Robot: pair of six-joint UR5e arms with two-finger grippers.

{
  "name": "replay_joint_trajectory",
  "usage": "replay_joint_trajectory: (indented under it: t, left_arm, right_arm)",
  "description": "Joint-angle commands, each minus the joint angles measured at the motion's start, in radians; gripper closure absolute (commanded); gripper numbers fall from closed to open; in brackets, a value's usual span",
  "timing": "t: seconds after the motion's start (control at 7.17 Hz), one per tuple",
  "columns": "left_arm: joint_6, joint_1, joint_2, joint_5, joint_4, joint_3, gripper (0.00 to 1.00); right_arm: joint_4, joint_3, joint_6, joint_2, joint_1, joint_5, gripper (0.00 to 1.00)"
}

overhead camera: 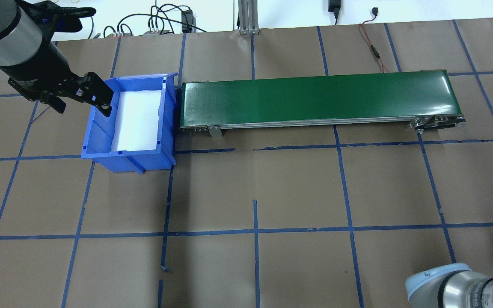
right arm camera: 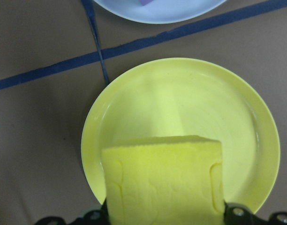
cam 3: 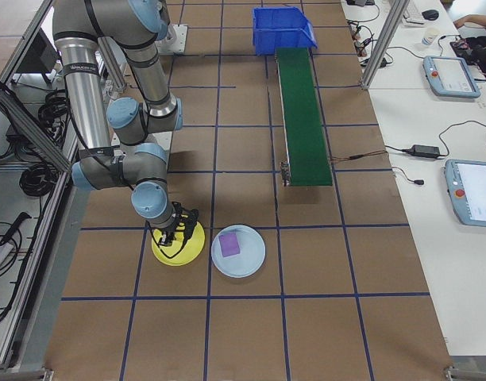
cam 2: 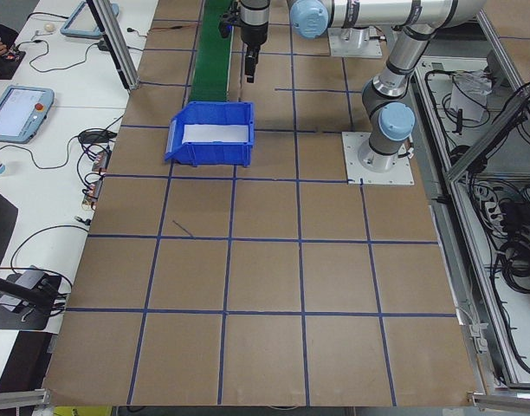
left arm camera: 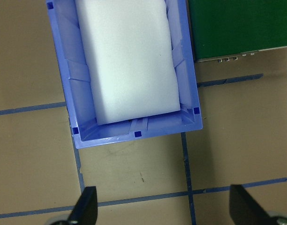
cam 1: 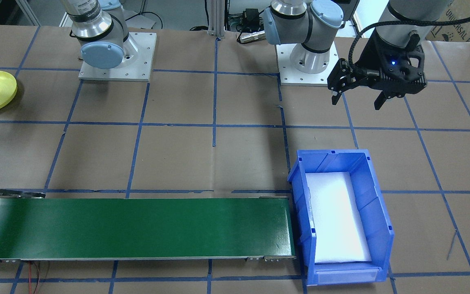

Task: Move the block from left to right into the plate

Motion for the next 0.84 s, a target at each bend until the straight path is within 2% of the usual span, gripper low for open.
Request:
replay_joint_trajectory:
  t: [0.0,0.14,0.28,0.42,0.56,0.7]
  left_arm:
    - [0.0,0.0,0.0,0.0,0.0,0.0,0.0]
    - [0.0,0.0,0.0,0.0,-0.001,0.0,0.0]
    - [0.0,0.0,0.0,0.0,0.0,0.0,0.0]
    - [0.0,0.0,0.0,0.0,0.0,0.0,0.0]
    - [0.0,0.0,0.0,0.0,0.0,0.0,0.0]
    - [0.0,0.0,0.0,0.0,0.0,0.0,0.0]
  right_arm:
    - [0.042,-0.01,0.105,-0.009,0.008,-0.001,0.0]
    - [0.053,-0.048,0.166,-0.035,0.097,-0.013,0.0]
    - [0.147,-0.103,0.21,-0.054,0.244,-0.08,0.0]
    - [0.274,-0.166,0.315,-0.089,0.358,-0.078,0.0]
    - [0.365,-0.187,0.398,-0.124,0.445,-0.038,0.0]
    - [0.394,-0.214,0.511,-0.167,0.569,-0.015,0.0]
